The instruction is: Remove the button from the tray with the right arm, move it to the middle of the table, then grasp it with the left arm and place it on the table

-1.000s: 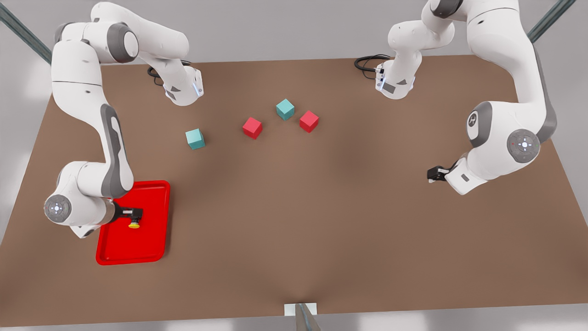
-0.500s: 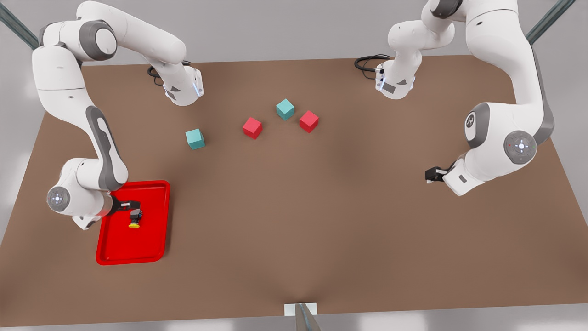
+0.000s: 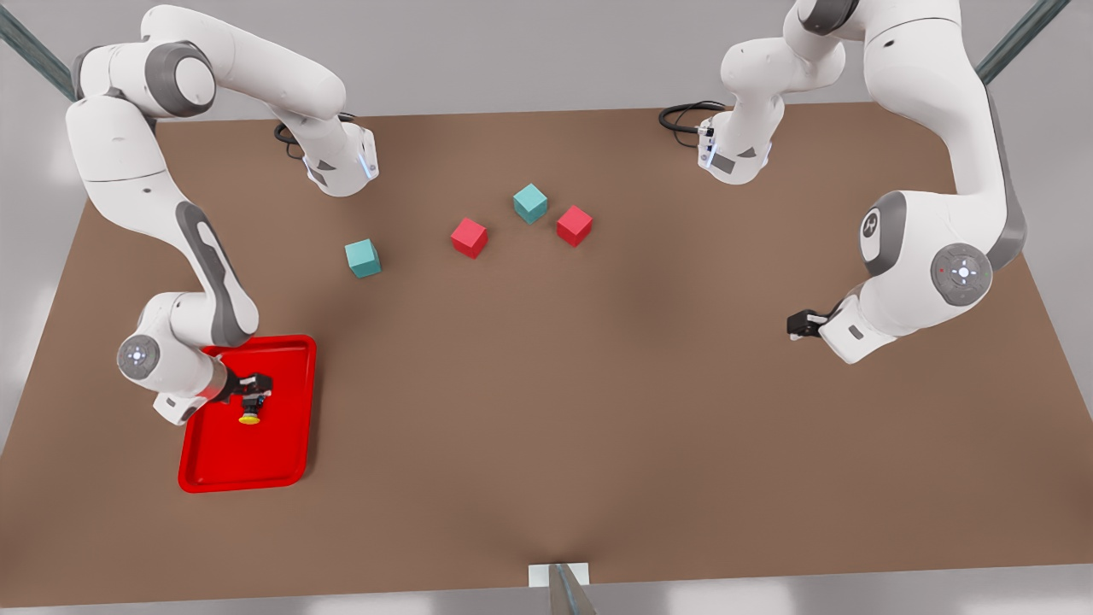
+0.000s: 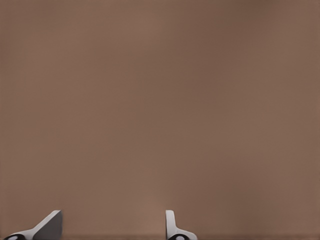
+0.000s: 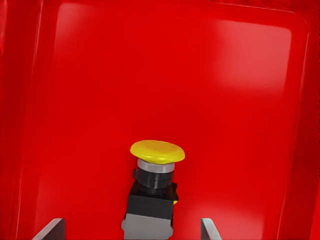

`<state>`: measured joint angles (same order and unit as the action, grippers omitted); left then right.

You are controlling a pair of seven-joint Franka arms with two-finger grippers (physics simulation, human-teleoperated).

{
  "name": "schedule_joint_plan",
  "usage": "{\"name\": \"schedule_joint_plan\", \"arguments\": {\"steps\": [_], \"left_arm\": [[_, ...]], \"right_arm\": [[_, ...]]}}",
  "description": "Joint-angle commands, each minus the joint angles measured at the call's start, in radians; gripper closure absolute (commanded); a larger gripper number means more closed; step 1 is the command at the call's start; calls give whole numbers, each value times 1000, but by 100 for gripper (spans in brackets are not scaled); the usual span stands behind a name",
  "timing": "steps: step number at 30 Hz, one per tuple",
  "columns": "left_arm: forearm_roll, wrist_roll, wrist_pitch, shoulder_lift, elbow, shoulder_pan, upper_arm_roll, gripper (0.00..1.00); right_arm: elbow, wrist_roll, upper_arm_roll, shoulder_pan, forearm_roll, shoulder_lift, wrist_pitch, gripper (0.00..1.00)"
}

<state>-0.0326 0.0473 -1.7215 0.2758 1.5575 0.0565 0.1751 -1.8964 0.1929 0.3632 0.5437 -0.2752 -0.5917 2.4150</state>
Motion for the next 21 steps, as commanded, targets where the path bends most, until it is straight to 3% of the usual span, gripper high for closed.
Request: {"name": "schedule_joint_plan", "arguments": {"steps": [1,21], "left_arm": [[-1,-7,3,-1,-1,0,1,0],[-1,-37,-1,6,3,-21,1,0]], "right_arm": [[-1,43,-1,-1,4,0,107,0],[-87,29,-29,1,-27,-16,208,0]]}}
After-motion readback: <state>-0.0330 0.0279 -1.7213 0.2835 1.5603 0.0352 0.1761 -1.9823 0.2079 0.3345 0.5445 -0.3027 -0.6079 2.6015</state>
